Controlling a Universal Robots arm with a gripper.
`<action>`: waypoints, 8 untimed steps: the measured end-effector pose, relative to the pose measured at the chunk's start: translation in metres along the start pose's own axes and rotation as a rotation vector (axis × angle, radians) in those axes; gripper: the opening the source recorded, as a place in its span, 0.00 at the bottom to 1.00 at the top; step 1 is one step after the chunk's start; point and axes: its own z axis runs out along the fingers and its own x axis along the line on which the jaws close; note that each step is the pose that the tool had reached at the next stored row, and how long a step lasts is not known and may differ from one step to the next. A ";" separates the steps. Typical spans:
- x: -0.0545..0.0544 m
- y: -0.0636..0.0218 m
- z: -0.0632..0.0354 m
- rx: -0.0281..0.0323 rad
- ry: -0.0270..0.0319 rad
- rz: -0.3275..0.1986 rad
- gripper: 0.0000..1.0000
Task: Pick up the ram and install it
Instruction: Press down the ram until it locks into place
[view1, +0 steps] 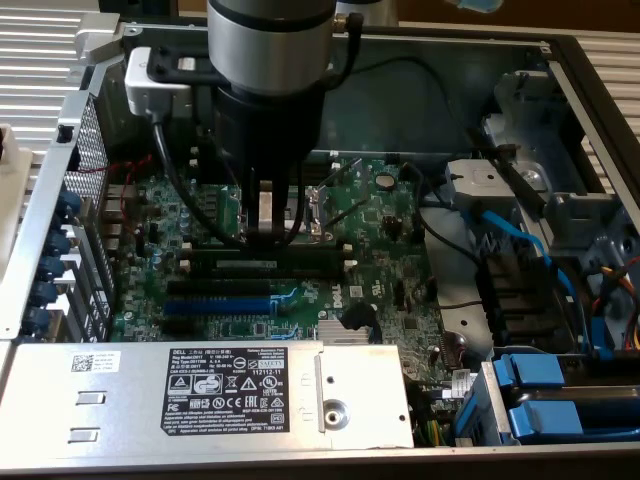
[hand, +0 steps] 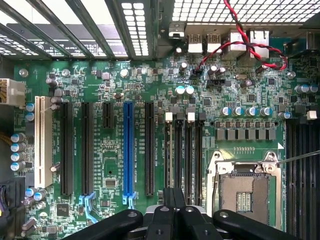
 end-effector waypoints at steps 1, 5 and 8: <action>0.000 -0.0001 0.0016 0.0005 -0.0002 0.000 0.11; 0.000 -0.0001 0.0070 0.0005 0.0003 0.000 0.11; 0.000 -0.0001 0.0000 0.0015 -0.0010 0.000 0.11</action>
